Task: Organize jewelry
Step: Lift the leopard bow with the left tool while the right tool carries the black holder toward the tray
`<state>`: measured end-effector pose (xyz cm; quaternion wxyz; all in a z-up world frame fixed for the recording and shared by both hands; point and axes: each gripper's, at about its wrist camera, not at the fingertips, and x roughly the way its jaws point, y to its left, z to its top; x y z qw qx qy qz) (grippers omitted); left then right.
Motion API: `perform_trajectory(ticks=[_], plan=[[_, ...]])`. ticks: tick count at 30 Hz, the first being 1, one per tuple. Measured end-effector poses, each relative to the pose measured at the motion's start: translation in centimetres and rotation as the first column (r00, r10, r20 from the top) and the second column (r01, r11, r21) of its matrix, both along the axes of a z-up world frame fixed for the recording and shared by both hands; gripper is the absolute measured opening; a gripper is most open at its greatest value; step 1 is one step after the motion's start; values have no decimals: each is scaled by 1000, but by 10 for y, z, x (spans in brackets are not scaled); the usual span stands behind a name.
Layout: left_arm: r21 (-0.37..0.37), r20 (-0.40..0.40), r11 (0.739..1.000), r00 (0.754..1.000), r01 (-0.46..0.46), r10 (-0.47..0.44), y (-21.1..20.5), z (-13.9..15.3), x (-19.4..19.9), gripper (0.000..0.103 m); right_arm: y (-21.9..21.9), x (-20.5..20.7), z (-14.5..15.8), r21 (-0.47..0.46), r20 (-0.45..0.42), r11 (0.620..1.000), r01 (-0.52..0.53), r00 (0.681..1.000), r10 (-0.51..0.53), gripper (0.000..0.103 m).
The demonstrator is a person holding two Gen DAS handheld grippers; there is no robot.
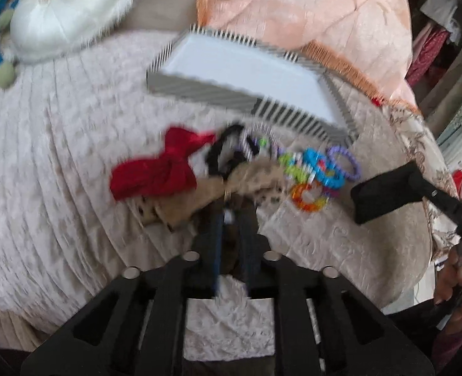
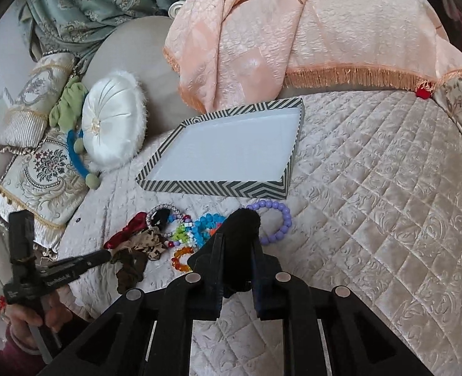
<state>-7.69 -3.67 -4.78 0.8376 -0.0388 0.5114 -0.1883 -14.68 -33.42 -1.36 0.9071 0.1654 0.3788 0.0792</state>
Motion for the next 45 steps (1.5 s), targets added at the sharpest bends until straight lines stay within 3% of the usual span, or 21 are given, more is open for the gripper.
perform_trajectory(ticks=[2, 7, 8, 9, 12, 20, 27, 30, 32, 36, 38, 40, 41, 42, 45], plan=[[25, 3, 1000, 1000, -7, 7, -5, -8, 0, 52, 2, 2, -1, -5, -9, 1000, -5, 1000, 5, 13], [53, 9, 998, 999, -31, 31, -12, -21, 7, 52, 3, 2, -4, -10, -12, 1000, -14, 1000, 14, 13], [69, 7, 997, 1000, -31, 31, -14, -24, 7, 46, 4, 2, -4, -11, -11, 1000, -16, 1000, 16, 13], [61, 1, 998, 1000, -26, 26, -14, -26, 8, 27, 4, 2, -4, -12, -11, 1000, -18, 1000, 18, 13], [59, 20, 998, 1000, -20, 19, -14, -20, 5, 14, 5, 2, -2, -7, -1, 1000, -26, 1000, 26, 13], [-66, 126, 997, 992, 34, -26, -7, 40, -24, 12, 8, -7, 14, 24, 77, 999, -35, 996, 33, 13], [-82, 168, 995, 985, 48, -34, -5, 67, -33, 12, 16, -6, 20, 16, 94, 999, -43, 995, 41, 13], [-94, 192, 995, 981, 36, -17, -1, 78, -32, 12, 16, -7, 20, 12, 90, 999, -47, 995, 46, 4], [-92, 205, 995, 979, 27, -7, 1, 83, -32, 12, 15, -7, 20, 2, 92, 999, -41, 995, 41, 3], [-82, 213, 996, 977, 15, 3, 4, 84, -31, 12, 2, 0, 8, -75, 34, 996, 52, 998, -49, 4], [-83, 215, 996, 977, 16, 2, 4, 84, -33, 12, -7, 9, -8, -104, -59, 989, 102, 992, -108, 16], [-80, 219, 997, 976, 16, 3, 3, 86, -32, 12, -14, 15, -22, -41, -108, 992, 118, 987, -121, 56], [-79, 223, 997, 975, 14, 4, 3, 87, -32, 12, -15, 18, -27, -13, -118, 992, 122, 985, -123, 66], [-79, 226, 997, 974, 14, 5, 3, 88, -32, 12, -13, 23, -33, 10, -133, 993, 121, 984, -118, 71], [-84, 232, 996, 973, 12, 8, 4, 91, -32, 12, -4, 40, -42, -8, -164, 995, 104, 981, -104, 68]])
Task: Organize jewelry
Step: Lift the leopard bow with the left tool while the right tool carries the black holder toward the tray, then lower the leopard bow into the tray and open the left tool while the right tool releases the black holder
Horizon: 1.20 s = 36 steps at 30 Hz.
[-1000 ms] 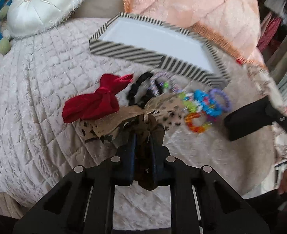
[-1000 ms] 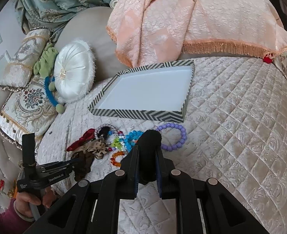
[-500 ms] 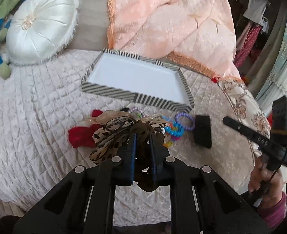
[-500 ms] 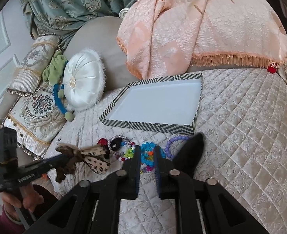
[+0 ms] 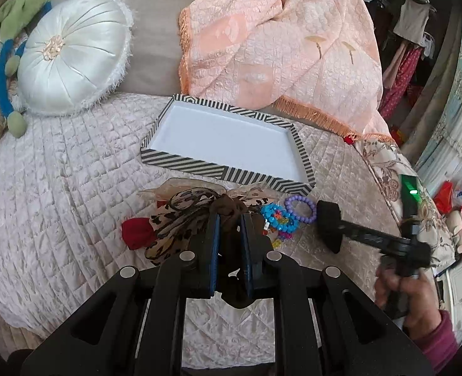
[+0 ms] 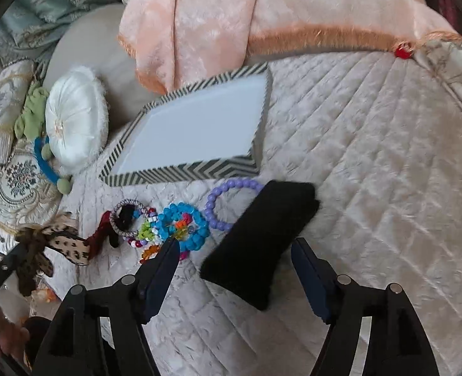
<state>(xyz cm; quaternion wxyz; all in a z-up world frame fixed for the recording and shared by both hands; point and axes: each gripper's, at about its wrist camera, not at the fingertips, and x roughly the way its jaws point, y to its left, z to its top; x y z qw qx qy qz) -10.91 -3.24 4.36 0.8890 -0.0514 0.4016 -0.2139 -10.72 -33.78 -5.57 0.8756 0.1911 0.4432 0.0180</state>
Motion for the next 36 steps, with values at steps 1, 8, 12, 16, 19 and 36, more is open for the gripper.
perform_trajectory(ticks=[1, 8, 12, 16, 19, 36], plan=[[1, 2, 1000, 1000, -2, 2, 0, 1, -1, 12, 3, 4, -5, -23, -24, 1000, 6, 1000, -6, 50], [1, 14, 999, 999, -38, 38, 15, 8, 4, 12, 2, -17, 11, -42, 42, 999, -17, 999, 19, 9], [3, 30, 999, 999, -41, 41, 15, 15, 8, 12, 0, -29, 24, -15, 102, 999, -32, 994, 33, 8], [10, 55, 999, 998, -39, 39, 12, 25, 14, 12, 7, -34, 40, 13, 168, 997, -71, 983, 68, 8], [22, 68, 999, 997, -40, 39, 7, 33, 28, 12, 21, -29, 54, -8, 205, 994, -106, 973, 105, 8], [77, 63, 994, 995, -77, 72, -38, 7, 170, 12, 43, 99, 77, -115, 203, 982, -151, 964, 172, 8]])
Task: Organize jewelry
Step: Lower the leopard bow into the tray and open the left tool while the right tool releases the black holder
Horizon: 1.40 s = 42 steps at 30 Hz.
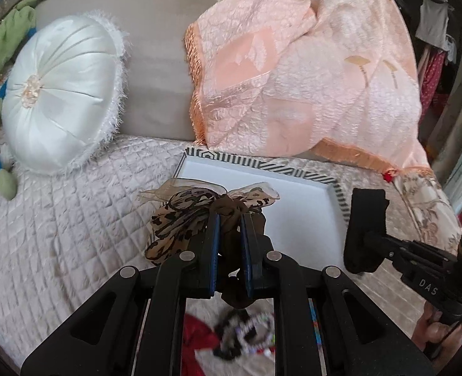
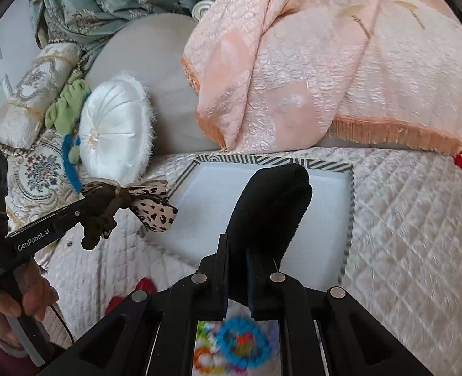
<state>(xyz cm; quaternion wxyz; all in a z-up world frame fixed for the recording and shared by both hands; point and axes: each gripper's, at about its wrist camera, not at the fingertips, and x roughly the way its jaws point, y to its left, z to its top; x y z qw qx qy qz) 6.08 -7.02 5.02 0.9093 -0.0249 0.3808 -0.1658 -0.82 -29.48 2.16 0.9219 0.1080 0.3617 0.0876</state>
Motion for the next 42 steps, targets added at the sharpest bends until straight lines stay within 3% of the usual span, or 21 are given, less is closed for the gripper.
perform_trajectory(ticks=[8, 18, 26, 31, 32, 35, 36, 42], plan=[[33, -58, 999, 998, -11, 13, -11, -37, 50, 12, -20, 58, -30, 12, -85, 1000, 2, 996, -1, 8], [37, -111, 999, 994, 4, 0, -34, -59, 99, 12, -42, 103, -66, 5, -194, 1000, 26, 981, -25, 8], [28, -138, 999, 990, -31, 34, -33, -80, 120, 13, -51, 124, -79, -56, -181, 996, 70, 980, -79, 8], [66, -158, 996, 985, -57, 67, -32, -94, 125, 13, -60, 128, -89, -79, -196, 994, 77, 976, -91, 8], [73, -160, 996, 985, -60, 71, -32, -96, 125, 18, -62, 127, -89, -76, -194, 994, 79, 977, -92, 8], [83, -171, 995, 983, -55, 69, -32, -99, 124, 34, -65, 123, -85, -65, -184, 993, 98, 977, -108, 26], [83, -165, 995, 984, -57, 70, -32, -98, 123, 40, -66, 120, -83, -62, -175, 993, 100, 978, -109, 41], [79, -149, 995, 986, -61, 73, -30, -92, 118, 46, -56, 111, -75, -58, -161, 995, 85, 982, -93, 44]])
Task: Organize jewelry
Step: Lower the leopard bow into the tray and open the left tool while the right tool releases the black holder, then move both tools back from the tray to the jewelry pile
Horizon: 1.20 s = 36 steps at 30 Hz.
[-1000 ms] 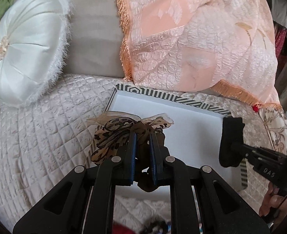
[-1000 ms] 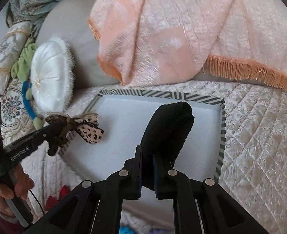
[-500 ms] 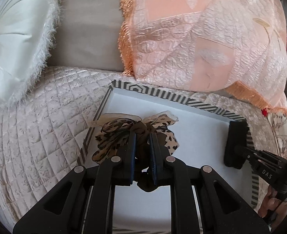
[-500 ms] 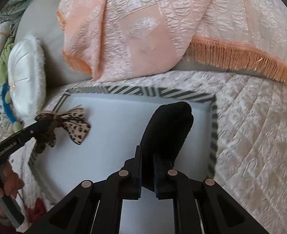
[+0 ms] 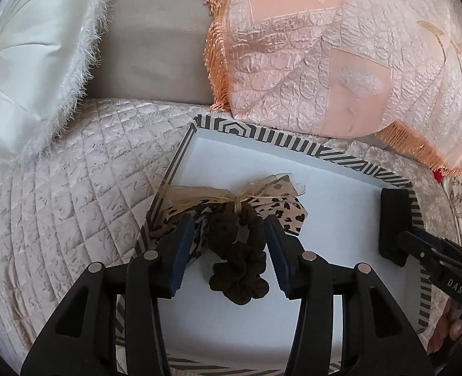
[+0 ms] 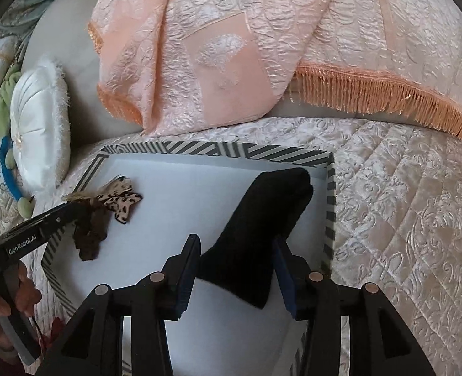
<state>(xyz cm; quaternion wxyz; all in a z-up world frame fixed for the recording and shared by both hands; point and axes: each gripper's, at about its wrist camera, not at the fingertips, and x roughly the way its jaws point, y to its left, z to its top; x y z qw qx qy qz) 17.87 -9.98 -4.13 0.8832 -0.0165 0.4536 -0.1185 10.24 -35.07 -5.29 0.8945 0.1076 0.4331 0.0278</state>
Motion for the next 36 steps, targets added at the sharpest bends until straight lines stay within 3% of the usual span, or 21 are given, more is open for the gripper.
perform_trajectory(ticks=[10, 17, 22, 26, 36], plan=[[19, 18, 1000, 1000, -1, 1, 2, 8, -13, 46, 7, -9, 14, -33, 22, 999, 16, 1000, -15, 45], [72, 92, 997, 996, 13, -20, 4, 31, -46, 46, 18, -34, 29, -59, 22, 998, 11, 1000, -9, 46], [108, 128, 994, 992, 1, -15, 11, 48, -77, 46, 37, -63, 50, -56, 62, 998, -12, 998, 15, 58], [86, 139, 996, 990, -10, -2, 23, 62, -109, 47, 54, -97, 62, -64, 100, 998, -18, 995, 24, 58], [-52, 58, 999, 998, 5, -2, 76, 66, -183, 61, 63, -161, 58, -54, 99, 997, -51, 993, 57, 58]])
